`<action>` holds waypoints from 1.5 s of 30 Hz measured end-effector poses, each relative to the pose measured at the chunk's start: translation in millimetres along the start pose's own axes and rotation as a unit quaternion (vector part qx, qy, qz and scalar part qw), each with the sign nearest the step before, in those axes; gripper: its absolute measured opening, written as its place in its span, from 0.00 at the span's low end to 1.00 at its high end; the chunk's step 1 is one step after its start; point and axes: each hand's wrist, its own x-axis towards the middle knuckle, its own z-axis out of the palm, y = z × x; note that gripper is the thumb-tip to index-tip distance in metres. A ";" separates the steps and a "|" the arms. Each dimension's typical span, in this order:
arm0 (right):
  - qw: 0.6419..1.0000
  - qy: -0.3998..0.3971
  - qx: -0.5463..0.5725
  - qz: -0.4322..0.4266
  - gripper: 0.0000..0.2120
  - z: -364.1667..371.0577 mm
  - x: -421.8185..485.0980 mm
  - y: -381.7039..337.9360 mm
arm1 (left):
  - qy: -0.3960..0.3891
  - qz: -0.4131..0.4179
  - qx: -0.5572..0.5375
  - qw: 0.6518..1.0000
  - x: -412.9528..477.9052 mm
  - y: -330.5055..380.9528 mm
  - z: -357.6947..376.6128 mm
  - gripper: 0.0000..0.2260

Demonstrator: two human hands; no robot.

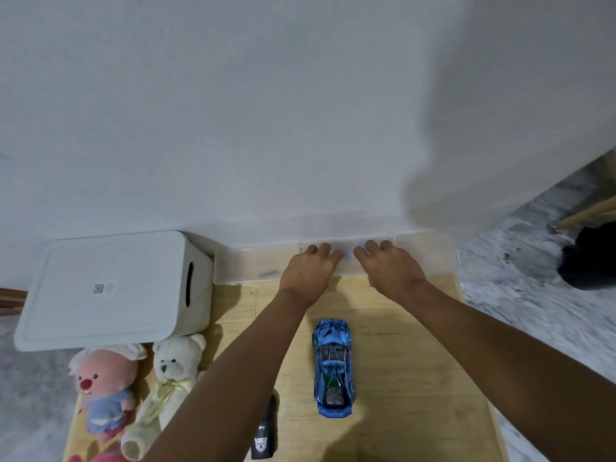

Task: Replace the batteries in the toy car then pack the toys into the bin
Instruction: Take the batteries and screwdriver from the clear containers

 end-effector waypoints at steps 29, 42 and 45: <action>1.000 -0.001 0.024 0.007 0.17 7.2 -11.3 4.7 | 0.054 0.001 -0.009 0.999 -5.1 -11.2 24.0 0.25; 0.959 0.014 0.278 0.059 0.17 -30.3 -9.2 37.0 | 0.079 -0.114 -0.025 0.990 -15.1 -10.5 35.7 0.36; 0.924 0.105 0.361 0.069 0.13 -20.1 -16.5 42.0 | 0.092 -0.128 -0.038 0.987 -15.9 -8.7 37.0 0.43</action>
